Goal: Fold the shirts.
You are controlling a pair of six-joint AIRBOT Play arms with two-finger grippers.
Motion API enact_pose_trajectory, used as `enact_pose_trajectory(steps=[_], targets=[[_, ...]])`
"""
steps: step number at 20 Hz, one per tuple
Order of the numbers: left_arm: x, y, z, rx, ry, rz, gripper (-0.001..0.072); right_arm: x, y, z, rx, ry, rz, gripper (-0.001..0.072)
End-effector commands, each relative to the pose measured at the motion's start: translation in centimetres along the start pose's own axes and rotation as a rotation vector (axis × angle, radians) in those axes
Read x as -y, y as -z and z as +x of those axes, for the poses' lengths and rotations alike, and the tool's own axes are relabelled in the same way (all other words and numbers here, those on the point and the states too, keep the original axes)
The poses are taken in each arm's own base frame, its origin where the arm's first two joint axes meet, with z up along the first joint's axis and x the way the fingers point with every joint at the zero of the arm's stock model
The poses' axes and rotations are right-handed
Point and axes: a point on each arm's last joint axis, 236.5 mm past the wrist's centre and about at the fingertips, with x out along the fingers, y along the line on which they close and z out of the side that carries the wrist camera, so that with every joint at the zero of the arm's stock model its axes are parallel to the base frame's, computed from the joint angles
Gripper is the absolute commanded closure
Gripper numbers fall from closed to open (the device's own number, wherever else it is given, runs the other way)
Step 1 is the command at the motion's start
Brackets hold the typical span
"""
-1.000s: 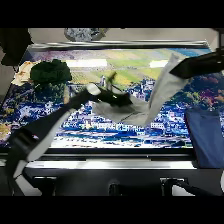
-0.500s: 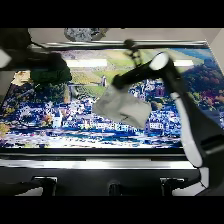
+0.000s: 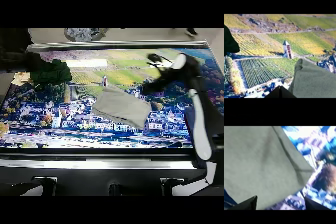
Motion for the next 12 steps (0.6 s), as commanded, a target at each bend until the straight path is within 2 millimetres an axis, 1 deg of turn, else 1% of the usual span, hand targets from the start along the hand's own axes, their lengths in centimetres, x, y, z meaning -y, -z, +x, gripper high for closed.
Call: enact_pose_trajectory(steps=[1,2,4,5,6,7,9,11,12], targets=[[-0.6,1.8,1.1,-0.049,-0.005,-0.006,0.0672,3.4,9.5,0.8,-0.189,-0.101,0.219,0.0037],[-0.7,2.3,1.4,-0.061,-0.005,-0.008,0.0672,2.1,9.4,2.8,-0.119,-0.187,0.294,0.0036],[-0.8,2.9,1.8,-0.079,-0.004,-0.014,0.0672,0.1,8.7,6.4,0.006,-0.301,0.445,0.0027],[-0.9,3.1,1.9,-0.084,-0.005,-0.016,0.0672,-0.5,8.4,7.8,0.055,-0.345,0.522,0.0019],[-0.8,3.1,1.9,-0.084,-0.005,-0.016,0.0672,-0.9,8.2,8.9,0.097,-0.378,0.591,0.0019],[-0.8,3.1,1.9,-0.084,-0.004,-0.016,0.0672,-1.1,7.9,9.6,0.138,-0.402,0.640,0.0019],[-0.8,3.1,1.9,-0.083,-0.004,-0.016,0.0672,-1.0,7.4,10.5,0.201,-0.421,0.704,0.0045],[-0.7,3.0,2.0,-0.078,0.000,-0.015,0.0672,-1.1,7.5,11.0,0.205,-0.412,0.712,0.0088],[-0.5,2.9,2.0,-0.072,0.001,-0.013,0.0672,-1.3,7.3,11.2,0.206,-0.410,0.710,0.0136]])
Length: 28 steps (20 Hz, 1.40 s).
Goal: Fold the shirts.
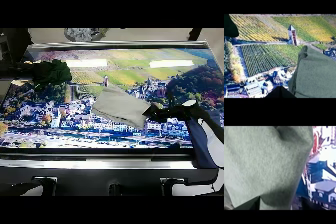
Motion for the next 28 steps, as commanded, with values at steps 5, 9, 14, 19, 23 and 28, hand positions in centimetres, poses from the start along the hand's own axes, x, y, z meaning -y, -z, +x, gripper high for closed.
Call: enact_pose_trajectory(steps=[5,9,14,19,23,28], targets=[[0.5,-0.2,0.3,0.014,0.007,0.007,0.0672,-5.3,-3.9,-1.4,0.180,-0.148,-0.162,0.0667],[0.4,-0.3,0.2,0.014,0.006,0.038,0.0672,-8.0,-9.0,-13.7,0.328,-0.071,-0.310,0.0667],[0.4,-0.9,0.2,0.042,0.004,0.037,0.0672,-3.6,-9.2,-28.8,0.404,0.234,-0.276,0.0666],[0.4,-1.1,0.2,0.049,0.003,0.037,0.0672,-1.3,-8.8,-37.9,0.547,0.313,-0.183,0.0666],[0.4,-1.1,0.2,0.048,0.003,0.038,0.0672,-0.2,-9.8,-43.9,0.737,0.339,-0.094,0.0666],[0.4,-1.1,0.2,0.048,0.003,0.052,0.0672,0.9,-6.6,-46.2,0.730,0.307,-0.020,0.0666]])
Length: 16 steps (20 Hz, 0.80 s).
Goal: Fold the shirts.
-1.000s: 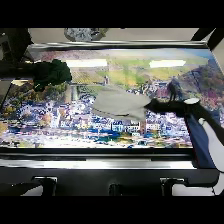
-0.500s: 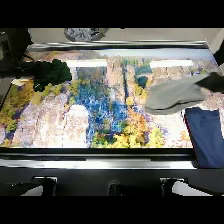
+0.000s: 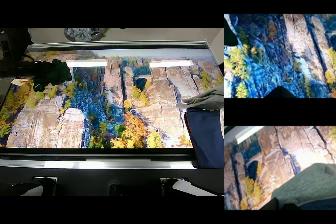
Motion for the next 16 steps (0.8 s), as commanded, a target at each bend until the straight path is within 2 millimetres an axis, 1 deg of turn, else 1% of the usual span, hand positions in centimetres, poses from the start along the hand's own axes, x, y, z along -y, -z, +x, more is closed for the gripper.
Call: enact_pose_trajectory(steps=[1,2,3,4,5,7,8,9,10,12,13,16], targets=[[0.0,0.0,0.0,0.001,-0.001,0.016,0.0672,2.4,1.5,-3.0,-0.038,0.036,0.069,0.0666],[0.0,0.0,0.0,0.001,-0.001,0.016,0.0672,3.4,3.1,-3.7,-0.096,0.062,0.086,0.0665],[0.0,0.0,0.0,0.001,-0.001,0.016,0.0672,4.4,5.2,-4.4,-0.178,0.096,0.094,0.0665],[0.0,0.0,0.0,0.001,0.000,0.016,0.0672,5.9,7.7,-5.2,-0.285,0.158,0.083,0.0664],[0.0,0.0,0.0,0.001,0.000,0.016,0.0672,7.8,9.8,-6.3,-0.379,0.244,0.070,0.0664],[0.0,0.0,0.0,0.000,0.000,0.016,0.0672,10.7,12.3,-7.5,-0.459,0.378,0.104,0.0665],[0.0,0.0,0.0,0.000,0.000,0.016,0.0672,11.6,13.9,-7.5,-0.507,0.403,0.128,0.0664],[0.0,0.1,0.0,-0.003,0.000,0.016,0.0672,12.4,15.9,-7.5,-0.568,0.425,0.153,0.0664],[0.0,0.1,0.0,-0.005,0.000,0.016,0.0672,13.4,18.5,-7.7,-0.647,0.454,0.173,0.0663],[0.0,0.2,0.0,-0.008,0.001,0.016,0.0672,15.4,22.5,-8.0,-0.745,0.533,0.211,0.0663],[0.0,0.2,0.0,-0.007,0.001,0.016,0.0671,16.0,24.0,-7.7,-0.758,0.558,0.234,0.0663],[0.0,0.2,0.0,-0.007,0.001,0.015,0.0671,16.9,28.3,-5.3,-0.760,0.576,0.306,0.0661]])
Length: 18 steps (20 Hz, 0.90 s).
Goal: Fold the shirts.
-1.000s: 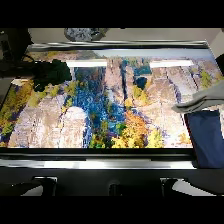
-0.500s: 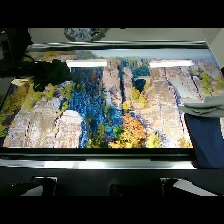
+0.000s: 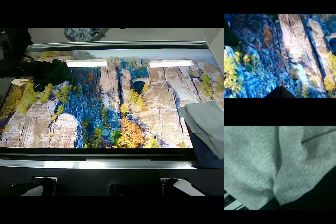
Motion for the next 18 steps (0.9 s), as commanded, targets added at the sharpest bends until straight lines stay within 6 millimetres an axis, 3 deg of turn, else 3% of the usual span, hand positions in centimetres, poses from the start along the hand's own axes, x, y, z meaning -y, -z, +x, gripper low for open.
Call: enact_pose_trajectory(steps=[1,3,5,7,8,10,11,12,13,14,15,16,17,18], targets=[[0.1,0.0,0.0,-0.001,0.002,-0.001,0.0671,1.6,2.7,5.2,-0.069,0.065,0.071,0.0576],[0.3,-0.1,-0.1,0.003,0.012,-0.005,0.0671,1.9,2.4,5.3,-0.061,0.075,0.009,0.0011],[1.0,-1.2,-0.8,0.033,0.033,-0.007,0.0671,2.8,-0.6,2.7,0.058,0.126,-0.086,0.0002],[1.7,-4.1,-2.9,0.120,0.038,0.013,0.0673,3.3,-6.1,-3.6,0.303,0.220,-0.141,0.0002],[1.9,-6.1,-4.4,0.184,0.027,0.033,0.0674,2.0,-9.6,-8.1,0.470,0.267,-0.203,0.0003],[0.4,-9.1,-7.4,0.276,-0.112,0.115,0.0675,-4.2,-14.8,-16.5,0.767,0.338,-0.399,0.0004],[-1.7,-9.7,-8.2,0.291,-0.240,0.122,0.0675,-9.3,-16.1,-19.3,0.879,0.335,-0.512,0.0005],[-4.2,-9.4,-8.5,0.275,-0.377,0.113,0.0674,-14.5,-16.5,-20.3,0.943,0.290,-0.601,0.0005],[-6.0,-8.0,-7.9,0.211,-0.452,0.089,0.0672,-20.4,-15.7,-19.7,0.957,0.197,-0.663,0.0005],[-6.7,-5.7,-6.6,0.109,-0.464,0.052,0.0655,-25.6,-14.1,-17.7,0.910,0.108,-0.726,0.0016],[-7.4,-2.7,-5.3,-0.020,-0.474,-0.003,0.0499,-30.6,-11.9,-14.8,0.833,0.038,-0.812,0.0026],[-7.8,1.2,-3.7,-0.161,-0.484,-0.099,0.0195,-34.1,-9.5,-11.1,0.719,0.005,-0.912,0.0028],[-7.5,5.3,-2.6,-0.309,-0.478,-0.158,-0.0009,-36.6,-6.6,-6.7,0.566,-0.016,-1.002,0.0028],[-6.9,9.6,-1.5,-0.456,-0.458,-0.130,-0.0010,-38.1,-3.5,-2.6,0.401,-0.040,-1.069,0.0028]])
